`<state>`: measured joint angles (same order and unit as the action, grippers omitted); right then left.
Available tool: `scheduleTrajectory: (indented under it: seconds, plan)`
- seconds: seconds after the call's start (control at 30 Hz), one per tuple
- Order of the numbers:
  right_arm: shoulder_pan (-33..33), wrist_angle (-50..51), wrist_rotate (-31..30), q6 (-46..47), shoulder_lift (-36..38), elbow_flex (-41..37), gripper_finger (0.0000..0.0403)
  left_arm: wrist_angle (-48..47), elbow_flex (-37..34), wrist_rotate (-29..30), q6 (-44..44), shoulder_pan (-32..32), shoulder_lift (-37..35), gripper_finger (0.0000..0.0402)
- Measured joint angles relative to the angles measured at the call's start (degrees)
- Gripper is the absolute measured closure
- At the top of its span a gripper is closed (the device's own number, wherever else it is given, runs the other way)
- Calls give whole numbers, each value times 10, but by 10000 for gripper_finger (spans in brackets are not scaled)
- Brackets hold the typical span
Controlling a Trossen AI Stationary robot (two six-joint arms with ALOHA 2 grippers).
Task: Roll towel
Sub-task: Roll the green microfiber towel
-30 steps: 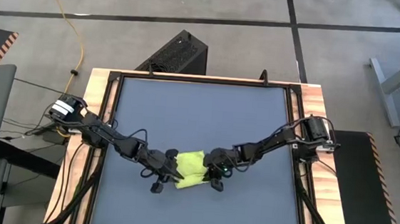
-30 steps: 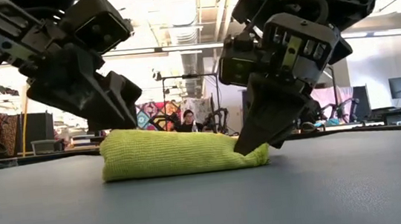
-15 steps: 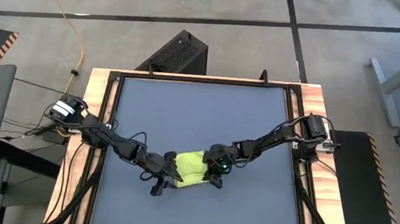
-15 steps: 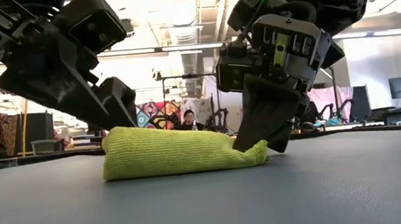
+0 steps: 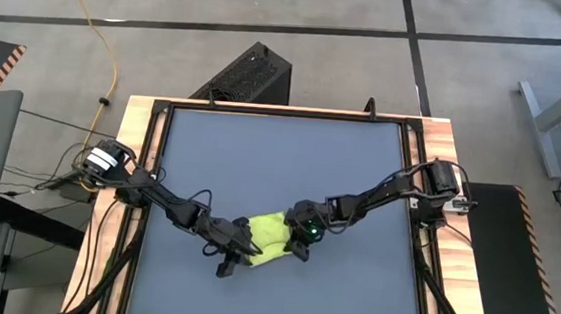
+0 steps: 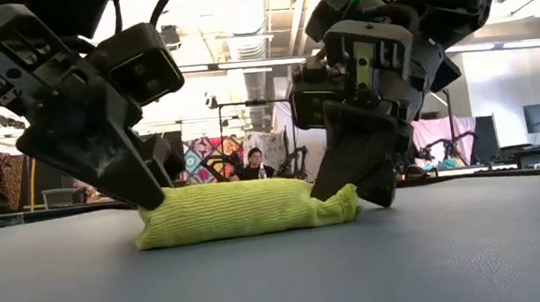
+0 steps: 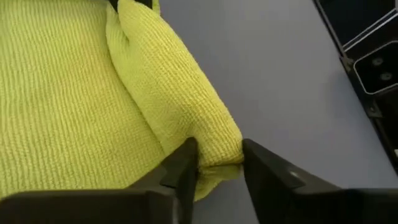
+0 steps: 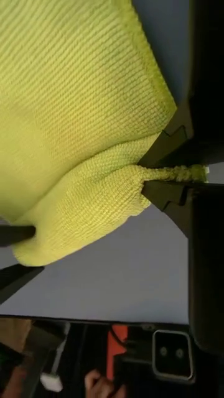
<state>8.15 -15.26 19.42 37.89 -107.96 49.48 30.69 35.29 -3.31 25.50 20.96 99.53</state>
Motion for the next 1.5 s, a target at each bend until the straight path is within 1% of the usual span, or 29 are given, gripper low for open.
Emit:
scheduleTrajectory:
  seconds: [0.1,0.2,0.3,0.37,0.43,0.5,0.63,0.83,0.9,1.0,1.17,1.27,1.33,1.43,1.5]
  plan:
    - [-4,0,9,35,0,0,353,-10,0,7,13,0,0,336]
    - [-9,-1,36,89,1,1,353,-15,0,8,26,0,0,384]
    - [-10,-1,71,168,1,1,353,-24,0,6,39,0,0,393]
    - [-5,5,90,218,1,4,353,-30,1,-10,50,-1,0,396]
    - [-1,25,89,238,0,10,353,-42,1,-33,70,-2,0,398]
    - [-1,46,76,239,-1,14,353,-59,2,-49,91,-2,0,398]
    - [-4,65,58,244,-1,15,353,-71,2,-42,136,-2,0,390]
    - [-4,77,27,273,0,14,353,-88,0,-54,177,-6,-1,347]
    - [-4,85,19,278,1,14,353,-87,0,-63,176,-11,-2,328]
    - [-4,95,12,279,2,14,353,-77,-1,-98,155,-22,-15,307]
    - [-6,95,11,279,1,14,353,-87,-2,-123,109,-36,-64,295]
    - [-7,95,12,281,1,14,353,-104,-2,-107,77,-36,-96,297]
    - [-7,95,13,281,1,14,353,-98,-1,-75,51,-36,-122,299]
    - [-7,95,15,282,0,14,353,-80,-1,5,4,-35,-150,301]
    - [-7,95,15,282,0,14,353,-57,-1,60,-32,-32,-153,299]
